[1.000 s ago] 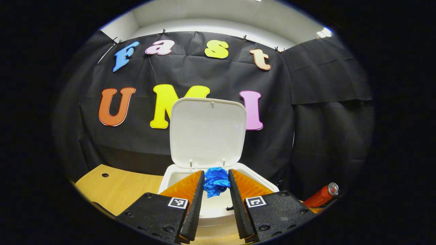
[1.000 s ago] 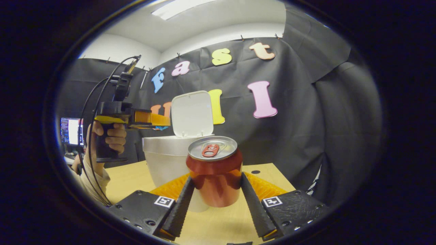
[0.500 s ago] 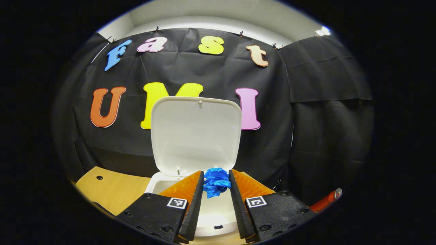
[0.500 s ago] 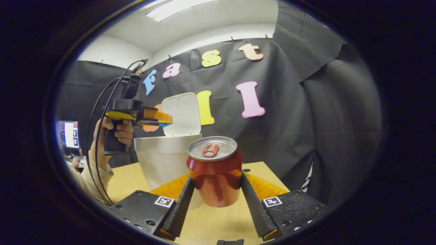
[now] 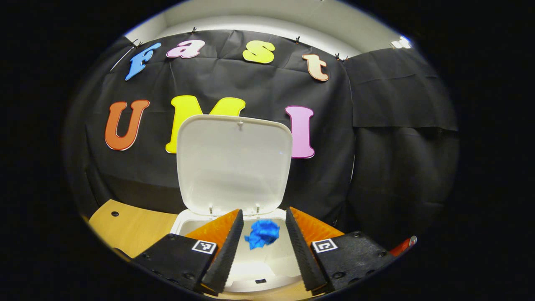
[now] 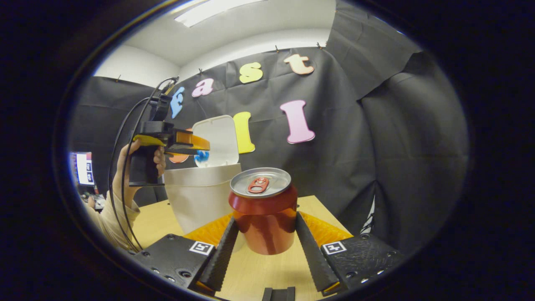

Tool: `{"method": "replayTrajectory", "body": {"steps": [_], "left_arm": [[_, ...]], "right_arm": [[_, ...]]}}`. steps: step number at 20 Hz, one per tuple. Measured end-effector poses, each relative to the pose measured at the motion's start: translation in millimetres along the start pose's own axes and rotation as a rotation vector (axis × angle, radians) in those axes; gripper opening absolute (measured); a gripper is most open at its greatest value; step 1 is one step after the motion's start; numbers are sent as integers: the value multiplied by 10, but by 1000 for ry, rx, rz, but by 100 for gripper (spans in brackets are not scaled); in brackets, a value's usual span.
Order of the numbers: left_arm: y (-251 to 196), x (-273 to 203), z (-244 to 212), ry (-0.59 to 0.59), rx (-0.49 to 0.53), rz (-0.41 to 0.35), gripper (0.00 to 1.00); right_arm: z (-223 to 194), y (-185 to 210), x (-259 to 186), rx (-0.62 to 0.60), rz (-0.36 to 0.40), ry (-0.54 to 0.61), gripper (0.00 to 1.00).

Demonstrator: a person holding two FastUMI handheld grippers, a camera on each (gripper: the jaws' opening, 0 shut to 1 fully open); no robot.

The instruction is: Press the lid of the desktop garbage bin to open it, pick up the crumpled paper on the desktop and throw it into the bin, then pick up the pop can on the desktop and drop it into the bin, and finally close the garbage bin lid.

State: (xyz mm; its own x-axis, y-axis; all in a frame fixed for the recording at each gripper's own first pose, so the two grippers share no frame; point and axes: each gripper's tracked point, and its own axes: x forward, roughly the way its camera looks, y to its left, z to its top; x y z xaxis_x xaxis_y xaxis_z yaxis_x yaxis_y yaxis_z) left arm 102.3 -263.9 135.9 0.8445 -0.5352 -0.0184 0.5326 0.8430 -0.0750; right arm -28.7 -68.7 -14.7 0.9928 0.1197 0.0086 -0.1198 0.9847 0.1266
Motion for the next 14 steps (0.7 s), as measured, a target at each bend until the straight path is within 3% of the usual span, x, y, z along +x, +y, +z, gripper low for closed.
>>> {"method": "replayTrajectory", "body": {"steps": [2,6,7,9,10,11,14], "left_arm": [[110,-54,35,-26,-23,12,88],[345,-210,-25,-35,-89,28,100],[396,-271,-30,-39,-89,31,96],[541,-373,-32,-43,-76,52,95],[580,-415,-38,-43,-65,50,100],[615,-445,-22,-42,-55,44,96],[773,-565,97,-57,-2,71,95]], "right_arm": [[76,56,-14,19,1,-23,79],[130,114,17,21,-10,-36,78],[168,124,25,13,-20,-40,78],[321,159,15,17,-32,-67,79],[400,186,14,20,-37,-84,78],[499,203,23,19,-47,-98,78],[690,305,78,-16,-63,-121,78]]}}
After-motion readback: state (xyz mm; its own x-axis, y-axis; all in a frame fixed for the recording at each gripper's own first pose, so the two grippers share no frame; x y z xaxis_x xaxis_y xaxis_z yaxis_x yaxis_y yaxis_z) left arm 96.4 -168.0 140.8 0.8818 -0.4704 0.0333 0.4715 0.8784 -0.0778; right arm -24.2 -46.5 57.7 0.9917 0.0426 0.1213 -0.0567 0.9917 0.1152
